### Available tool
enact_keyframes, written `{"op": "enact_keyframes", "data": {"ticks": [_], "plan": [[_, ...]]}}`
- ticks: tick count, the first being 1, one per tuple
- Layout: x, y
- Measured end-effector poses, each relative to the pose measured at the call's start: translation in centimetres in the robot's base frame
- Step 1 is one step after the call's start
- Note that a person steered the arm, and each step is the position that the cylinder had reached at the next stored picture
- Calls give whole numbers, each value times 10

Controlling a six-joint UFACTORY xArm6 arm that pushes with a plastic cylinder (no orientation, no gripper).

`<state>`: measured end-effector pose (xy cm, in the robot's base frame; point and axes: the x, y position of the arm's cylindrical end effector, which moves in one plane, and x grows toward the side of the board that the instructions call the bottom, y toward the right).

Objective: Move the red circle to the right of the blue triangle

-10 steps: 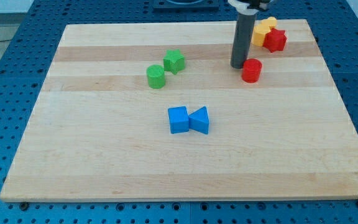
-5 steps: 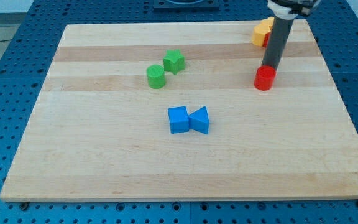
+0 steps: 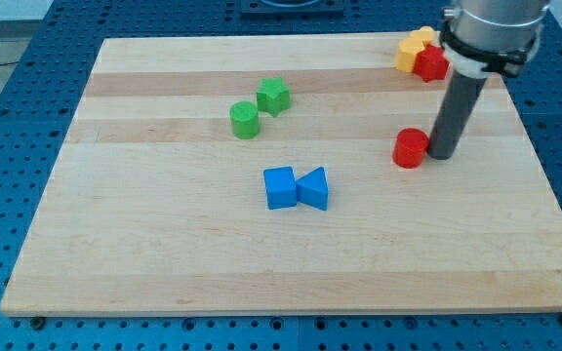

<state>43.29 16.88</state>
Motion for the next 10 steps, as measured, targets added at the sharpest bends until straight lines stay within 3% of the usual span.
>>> {"op": "enact_keyframes", "data": {"ticks": [2,4,7,10], "plan": [[-4,-35],[-50,-36],[-26,-36],[-37,-64]]}}
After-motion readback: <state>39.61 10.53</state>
